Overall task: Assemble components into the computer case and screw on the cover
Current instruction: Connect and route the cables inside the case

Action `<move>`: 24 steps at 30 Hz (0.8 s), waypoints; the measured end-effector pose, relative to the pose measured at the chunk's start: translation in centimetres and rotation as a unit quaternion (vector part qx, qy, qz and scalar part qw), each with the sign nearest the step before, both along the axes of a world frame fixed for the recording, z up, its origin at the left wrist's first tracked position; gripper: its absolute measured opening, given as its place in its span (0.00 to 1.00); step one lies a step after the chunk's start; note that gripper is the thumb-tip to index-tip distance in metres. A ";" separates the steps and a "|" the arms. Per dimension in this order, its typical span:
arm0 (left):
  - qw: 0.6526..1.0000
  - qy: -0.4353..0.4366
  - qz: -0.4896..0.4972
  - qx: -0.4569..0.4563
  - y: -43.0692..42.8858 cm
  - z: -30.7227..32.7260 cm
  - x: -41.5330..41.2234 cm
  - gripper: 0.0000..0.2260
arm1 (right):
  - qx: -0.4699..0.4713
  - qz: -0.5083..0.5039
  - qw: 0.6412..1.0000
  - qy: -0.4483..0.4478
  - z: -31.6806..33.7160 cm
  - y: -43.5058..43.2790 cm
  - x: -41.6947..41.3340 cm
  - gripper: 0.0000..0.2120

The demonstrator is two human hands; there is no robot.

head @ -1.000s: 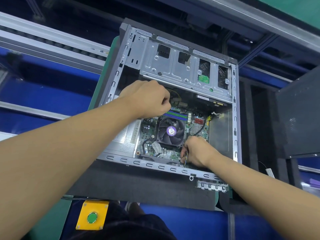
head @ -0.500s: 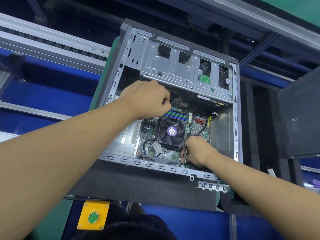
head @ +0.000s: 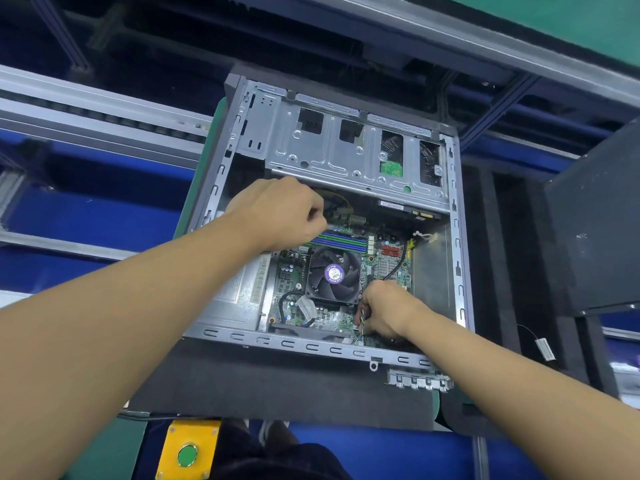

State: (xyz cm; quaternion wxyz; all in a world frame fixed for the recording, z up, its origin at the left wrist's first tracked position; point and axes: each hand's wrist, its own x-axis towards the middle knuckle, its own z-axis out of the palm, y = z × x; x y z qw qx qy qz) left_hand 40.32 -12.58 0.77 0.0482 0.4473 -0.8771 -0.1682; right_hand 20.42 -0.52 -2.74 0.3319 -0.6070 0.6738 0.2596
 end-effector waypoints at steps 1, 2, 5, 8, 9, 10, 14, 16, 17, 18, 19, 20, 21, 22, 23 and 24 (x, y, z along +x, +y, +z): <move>1.000 -0.001 0.008 -0.003 0.0 0.0 0.0 0.12 | -0.004 -0.016 1.000 -0.018 0.2 0.1 -0.1 0.02; 1.000 -0.002 0.019 -0.009 0.0 -0.1 0.0 0.13 | -0.010 -0.047 0.998 -0.035 0.4 0.2 -0.3 0.09; 0.996 -0.008 0.081 -0.024 -0.1 -0.4 -0.1 0.13 | -0.056 -0.139 0.986 -0.076 1.0 0.6 -0.4 0.17; 0.990 -0.036 0.135 -0.015 -0.3 -0.7 -0.1 0.15 | -0.126 -0.198 0.969 -0.079 1.7 0.7 -0.5 0.17; 0.989 -0.057 0.139 -0.014 -0.4 -0.9 -0.2 0.16 | -0.155 -0.217 0.960 -0.090 1.9 0.5 -0.5 0.17; 0.987 -0.084 0.139 -0.013 -0.5 -1.0 -0.3 0.17 | -0.179 -0.237 0.948 -0.110 2.0 0.3 -0.5 0.17; 0.973 -0.138 0.169 0.074 -1.1 -0.8 -0.6 0.17 | -0.234 -0.273 0.916 -0.179 2.1 -0.7 -0.6 0.17; 0.962 -0.126 0.188 0.150 -1.2 -0.4 -0.6 0.19 | -0.252 -0.286 0.902 -0.202 1.9 -1.7 -0.8 0.18; 0.960 -0.113 0.196 0.164 -1.2 -0.3 -0.7 0.20 | -0.257 -0.293 0.896 -0.212 1.7 -2.4 -0.9 0.18; 0.961 -0.097 0.204 0.160 -1.1 -0.2 -0.8 0.19 | -0.259 -0.298 0.892 -0.221 1.5 -3.2 -0.9 0.19; 0.963 -0.082 0.213 0.142 -1.0 -0.2 -0.9 0.18 | -0.257 -0.296 0.893 -0.221 1.2 -4.2 -0.9 0.19; 0.965 -0.069 0.223 0.117 -0.9 -0.3 -1.0 0.16 | -0.247 -0.286 0.902 -0.209 0.8 -5.1 -0.8 0.19; 0.966 -0.058 0.233 0.092 -0.8 -0.3 -0.9 0.14 | -0.236 -0.273 0.913 -0.191 0.1 -6.2 -0.7 0.18; 0.966 -0.047 0.243 0.071 -0.6 -0.3 -0.9 0.13 | -0.225 -0.257 0.924 -0.169 -0.5 -7.1 -0.4 0.17; 0.966 -0.034 0.249 0.053 -0.4 -0.3 -0.7 0.13 | -0.222 -0.229 0.938 -0.136 -1.0 -7.8 -0.1 0.17; 0.966 -0.020 0.254 0.037 -0.2 -0.3 -0.6 0.13 | -0.213 -0.199 0.951 -0.106 -1.4 -8.4 0.2 0.17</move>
